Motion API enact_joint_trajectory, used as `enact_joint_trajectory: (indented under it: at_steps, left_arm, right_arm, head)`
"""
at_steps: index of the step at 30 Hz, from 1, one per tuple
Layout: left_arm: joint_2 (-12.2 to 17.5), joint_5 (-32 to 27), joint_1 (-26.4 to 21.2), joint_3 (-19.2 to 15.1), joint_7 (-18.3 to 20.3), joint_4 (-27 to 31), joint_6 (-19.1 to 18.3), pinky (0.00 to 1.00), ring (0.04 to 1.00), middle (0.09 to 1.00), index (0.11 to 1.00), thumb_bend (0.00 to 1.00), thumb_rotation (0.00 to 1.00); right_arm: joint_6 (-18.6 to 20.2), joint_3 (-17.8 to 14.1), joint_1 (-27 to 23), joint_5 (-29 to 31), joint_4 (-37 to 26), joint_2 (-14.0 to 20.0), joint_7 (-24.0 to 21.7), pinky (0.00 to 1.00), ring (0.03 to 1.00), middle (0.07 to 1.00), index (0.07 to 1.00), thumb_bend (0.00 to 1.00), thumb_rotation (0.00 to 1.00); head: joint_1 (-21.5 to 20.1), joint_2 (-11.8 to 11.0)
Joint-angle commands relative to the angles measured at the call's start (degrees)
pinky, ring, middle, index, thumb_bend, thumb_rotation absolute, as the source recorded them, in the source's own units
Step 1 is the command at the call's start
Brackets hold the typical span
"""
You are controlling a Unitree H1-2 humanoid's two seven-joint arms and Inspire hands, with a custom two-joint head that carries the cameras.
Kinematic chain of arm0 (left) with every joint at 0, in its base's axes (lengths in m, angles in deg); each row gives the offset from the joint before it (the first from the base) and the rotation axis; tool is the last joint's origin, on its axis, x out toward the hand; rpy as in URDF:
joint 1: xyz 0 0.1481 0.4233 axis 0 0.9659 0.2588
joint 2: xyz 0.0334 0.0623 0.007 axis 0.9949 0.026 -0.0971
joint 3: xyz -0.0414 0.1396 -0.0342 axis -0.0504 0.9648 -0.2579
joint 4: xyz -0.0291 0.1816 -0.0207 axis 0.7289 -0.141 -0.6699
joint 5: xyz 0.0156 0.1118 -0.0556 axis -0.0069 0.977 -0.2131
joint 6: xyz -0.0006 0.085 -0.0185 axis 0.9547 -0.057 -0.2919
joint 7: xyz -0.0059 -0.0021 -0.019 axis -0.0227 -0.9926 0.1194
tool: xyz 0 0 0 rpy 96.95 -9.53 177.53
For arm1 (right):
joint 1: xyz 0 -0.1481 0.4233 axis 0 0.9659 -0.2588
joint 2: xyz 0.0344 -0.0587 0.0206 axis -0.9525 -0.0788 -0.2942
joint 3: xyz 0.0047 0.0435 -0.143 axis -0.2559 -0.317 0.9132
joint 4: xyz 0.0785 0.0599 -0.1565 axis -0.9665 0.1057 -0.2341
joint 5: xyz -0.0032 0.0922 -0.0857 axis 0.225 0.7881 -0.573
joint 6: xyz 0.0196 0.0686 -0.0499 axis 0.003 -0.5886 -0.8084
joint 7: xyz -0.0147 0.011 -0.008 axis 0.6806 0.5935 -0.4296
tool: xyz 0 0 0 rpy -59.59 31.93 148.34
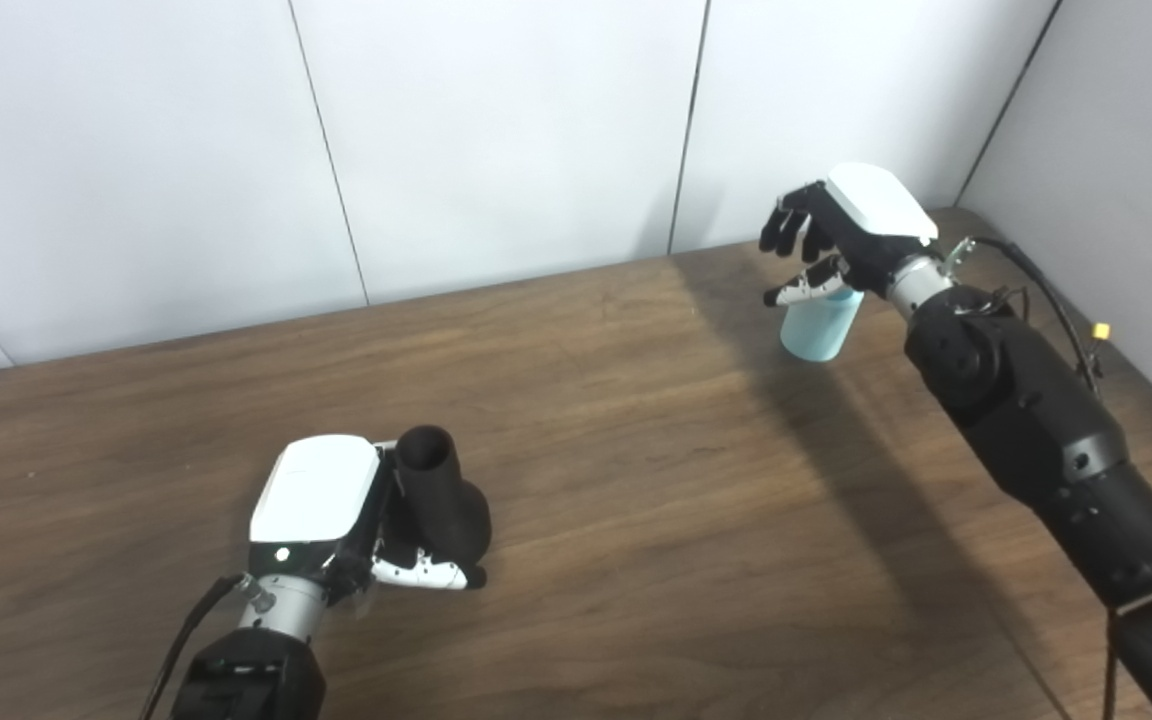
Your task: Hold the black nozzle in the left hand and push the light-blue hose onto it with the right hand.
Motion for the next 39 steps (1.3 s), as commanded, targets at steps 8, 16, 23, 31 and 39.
enact_joint_trajectory:
  at_steps: [8, 16, 23, 31, 39]
  left_arm:
    - [0.01, 0.53, -0.45, 0.0, 0.29, 1.72, 0.03, 0.37, 0.492, 0.452, 0.493, 0.53, 0.0]
    - [-0.1, 0.79, -0.48, 0.07, 0.17, 1.58, -0.11, 0.36, 0.473, 0.439, 0.493, 0.53, 0.0]
    - [-0.22, 1.23, -0.52, 0.23, 0.38, 1.68, -0.33, 0.36, 0.469, 0.432, 0.493, 0.53, 0.0]
    - [-0.31, 1.15, -0.66, 0.25, 0.02, 1.26, -0.21, 0.36, 0.47, 0.435, 0.493, 0.53, 0.0]
    - [-0.16, 1.38, -0.75, 0.35, -0.11, 1.21, -0.06, 0.36, 0.475, 0.439, 0.493, 0.53, 0.0]
  right_arm:
    - [-0.77, -2.37, -1.67, 0.13, -1.59, 1.5, 1.17, 0.49, 0.415, 0.496, 0.491, 0.52, 0.0]
    - [-1.84, -4.09, -1.26, 0.56, -2.79, 0.87, 2.9, 0.48, 0.416, 0.492, 0.498, 0.52, 0.0]
    - [-1.73, -3.89, -1.8, -0.7, -3.37, 1.33, 2.36, 0.49, 0.411, 0.492, 0.51, 0.52, 0.0]
    - [-2.74, -3.27, -2.06, -1.8, -1.96, 2.54, 1.94, 0.45, 0.401, 0.496, 0.515, 0.52, 0.0]
    - [6.54, 0.54, -2.18, -6.85, -4.83, 6.13, -11.48, 0.48, 0.559, 0.626, 0.634, 0.93, 0.14]
  head:
    - [0.09, -0.03]
    - [-0.04, -0.05]
    - [-0.03, 0.02]
    - [-0.34, -0.23]
    - [-0.59, -0.26]
